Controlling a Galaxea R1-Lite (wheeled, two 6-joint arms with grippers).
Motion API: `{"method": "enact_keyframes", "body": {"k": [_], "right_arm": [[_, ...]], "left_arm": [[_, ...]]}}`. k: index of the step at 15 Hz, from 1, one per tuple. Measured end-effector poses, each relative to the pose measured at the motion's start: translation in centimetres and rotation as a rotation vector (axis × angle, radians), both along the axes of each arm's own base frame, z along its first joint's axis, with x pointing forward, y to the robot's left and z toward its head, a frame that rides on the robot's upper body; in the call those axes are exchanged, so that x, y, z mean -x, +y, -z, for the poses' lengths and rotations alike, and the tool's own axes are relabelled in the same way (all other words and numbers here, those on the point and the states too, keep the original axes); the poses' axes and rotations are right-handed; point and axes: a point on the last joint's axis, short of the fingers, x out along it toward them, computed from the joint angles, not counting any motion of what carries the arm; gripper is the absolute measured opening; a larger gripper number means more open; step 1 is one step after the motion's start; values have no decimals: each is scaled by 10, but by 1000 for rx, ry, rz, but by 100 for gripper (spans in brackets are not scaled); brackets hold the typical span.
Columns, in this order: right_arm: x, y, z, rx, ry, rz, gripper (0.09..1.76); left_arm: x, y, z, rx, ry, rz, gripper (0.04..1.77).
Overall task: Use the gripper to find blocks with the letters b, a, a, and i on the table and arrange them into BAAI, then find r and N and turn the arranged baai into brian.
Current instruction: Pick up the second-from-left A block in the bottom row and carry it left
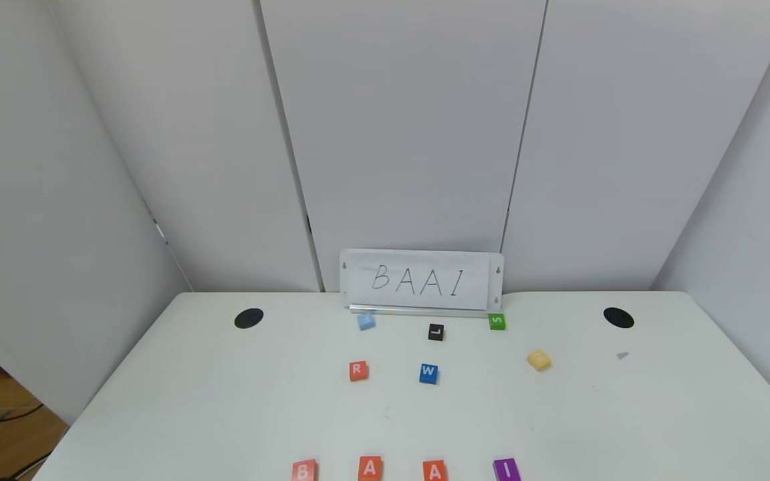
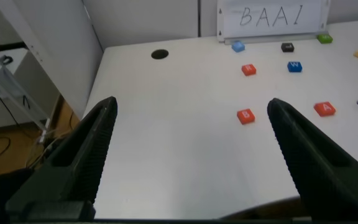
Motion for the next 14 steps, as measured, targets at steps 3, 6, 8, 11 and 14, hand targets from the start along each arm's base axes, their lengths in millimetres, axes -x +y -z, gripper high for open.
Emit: {"method": "enact_keyframes", "body": {"k": [3,6,8,11,14], "right_arm": [[-40,0,29,64,-116,7,171],[-59,0,64,128,-67,12,171],[-63,1,76,123,0,-50,171],[-64,2,91,74,130,-115,171],[-64,2,90,66,120,-120,171]], "left_arm": [[-37,1,15,-1,-220,-31,172],[-58,1,45,24,-266,-40,172],[-63,1,67,38,-103,-40,172],[-63,1,74,53,-44,-37,172],[-64,1,75,51,-44,-32,172]]}}
